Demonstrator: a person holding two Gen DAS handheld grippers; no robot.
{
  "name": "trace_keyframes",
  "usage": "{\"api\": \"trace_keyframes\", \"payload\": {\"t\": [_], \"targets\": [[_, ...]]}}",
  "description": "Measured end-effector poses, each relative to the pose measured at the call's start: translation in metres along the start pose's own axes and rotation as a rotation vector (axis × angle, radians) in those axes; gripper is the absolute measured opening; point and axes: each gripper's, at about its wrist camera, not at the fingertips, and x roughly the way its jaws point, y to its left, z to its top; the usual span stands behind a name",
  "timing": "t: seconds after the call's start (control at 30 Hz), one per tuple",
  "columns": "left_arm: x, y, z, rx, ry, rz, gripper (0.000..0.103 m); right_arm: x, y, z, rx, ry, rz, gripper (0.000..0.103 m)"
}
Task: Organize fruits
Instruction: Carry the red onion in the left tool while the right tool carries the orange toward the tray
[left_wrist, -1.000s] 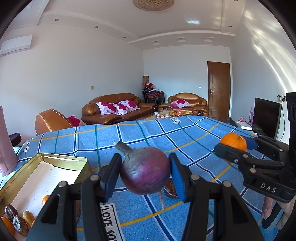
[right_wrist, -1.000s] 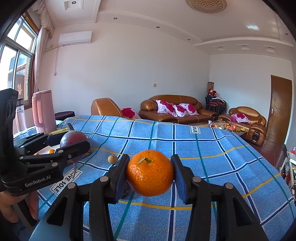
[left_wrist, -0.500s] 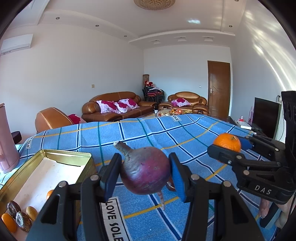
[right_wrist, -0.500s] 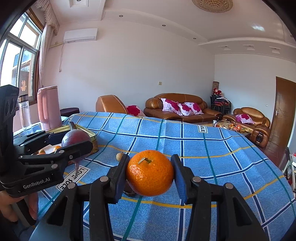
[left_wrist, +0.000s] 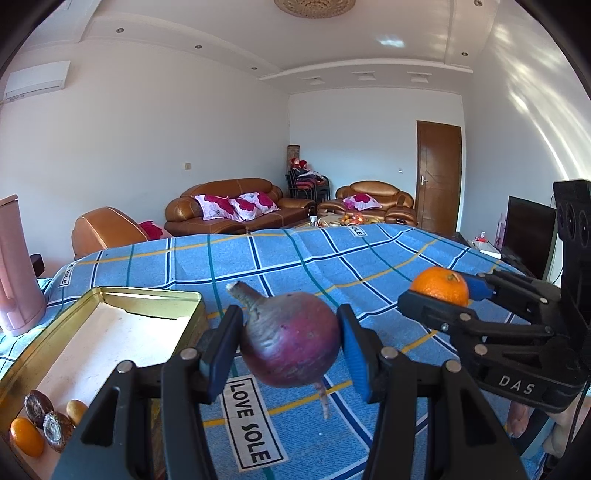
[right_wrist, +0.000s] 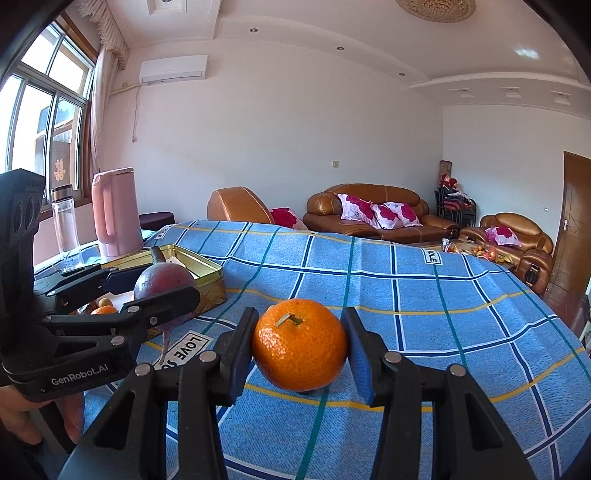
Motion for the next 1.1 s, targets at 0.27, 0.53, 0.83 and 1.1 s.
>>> {"api": "trace_keyframes", "payload": {"t": [0.27,0.53,0.83,1.1], "targets": [[-0.018,0.016,-0.005,-0.015,-0.019,0.018,0.054,0.007,0.022,0.003,-0.018,0.017,0.046,0.048],[-0.037,0.035,-0.011,-0.026,-0.044,0.049,0.054,0.011,0.044,0.003,-0.026,0.021,0.096,0.048],[-0.053,0.057,-0.016,-0.053,-0.059,0.086,0.054,0.016,0.075,0.004,-0.061,0.026,0.142,0.048],[-0.064,0.079,-0.020,-0.085,-0.068,0.121,0.054,0.022,0.096,0.006,-0.087,0.034,0.167,0.048]]}}
